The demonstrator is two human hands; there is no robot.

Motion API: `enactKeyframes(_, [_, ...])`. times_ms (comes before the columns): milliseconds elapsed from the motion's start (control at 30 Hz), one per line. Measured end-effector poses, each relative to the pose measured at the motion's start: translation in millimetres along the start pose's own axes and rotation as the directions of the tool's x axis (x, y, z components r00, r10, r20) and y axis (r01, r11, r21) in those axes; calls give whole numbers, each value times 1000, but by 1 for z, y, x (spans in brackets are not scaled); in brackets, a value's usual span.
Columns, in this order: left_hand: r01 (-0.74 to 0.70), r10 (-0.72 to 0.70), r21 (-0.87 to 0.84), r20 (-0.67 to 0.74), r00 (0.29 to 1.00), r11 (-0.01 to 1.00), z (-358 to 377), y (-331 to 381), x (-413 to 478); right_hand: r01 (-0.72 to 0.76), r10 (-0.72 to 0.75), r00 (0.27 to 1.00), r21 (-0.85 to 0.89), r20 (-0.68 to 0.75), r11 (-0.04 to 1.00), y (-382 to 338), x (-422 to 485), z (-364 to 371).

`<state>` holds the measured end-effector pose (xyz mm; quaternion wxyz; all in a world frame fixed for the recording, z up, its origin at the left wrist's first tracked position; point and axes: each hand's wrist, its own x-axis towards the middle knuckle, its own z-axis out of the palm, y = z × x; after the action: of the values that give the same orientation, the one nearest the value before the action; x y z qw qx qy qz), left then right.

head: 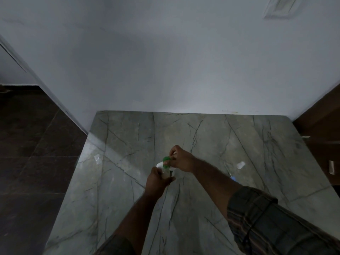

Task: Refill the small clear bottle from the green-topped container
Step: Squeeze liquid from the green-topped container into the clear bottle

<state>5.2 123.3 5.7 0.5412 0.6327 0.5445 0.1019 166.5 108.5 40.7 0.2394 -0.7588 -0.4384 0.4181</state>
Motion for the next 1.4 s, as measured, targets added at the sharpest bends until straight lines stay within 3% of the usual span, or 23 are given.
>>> enactKeyframes(333, [17, -17, 2, -8, 1000, 1000, 2, -5, 3, 41, -42, 996, -18, -82, 999, 4, 4, 9])
enactKeyframes(567, [-21, 21, 22, -30, 999, 1000, 1, 1, 1, -7, 7, 1000, 12, 3, 1000, 0, 3, 1])
enactKeyframes(867, [-15, 16, 39, -18, 1000, 999, 6, -2, 2, 32, -32, 998, 9, -50, 999, 1, 4, 7])
enactKeyframes(1133, [-37, 37, 57, -1, 999, 998, 3, -1, 5, -14, 14, 1000, 13, 28, 1000, -2, 1, -3])
enactKeyframes(1400, [-25, 26, 87, -12, 1000, 996, 6, -5, 8, 25, -25, 999, 13, -26, 1000, -4, 0, 3])
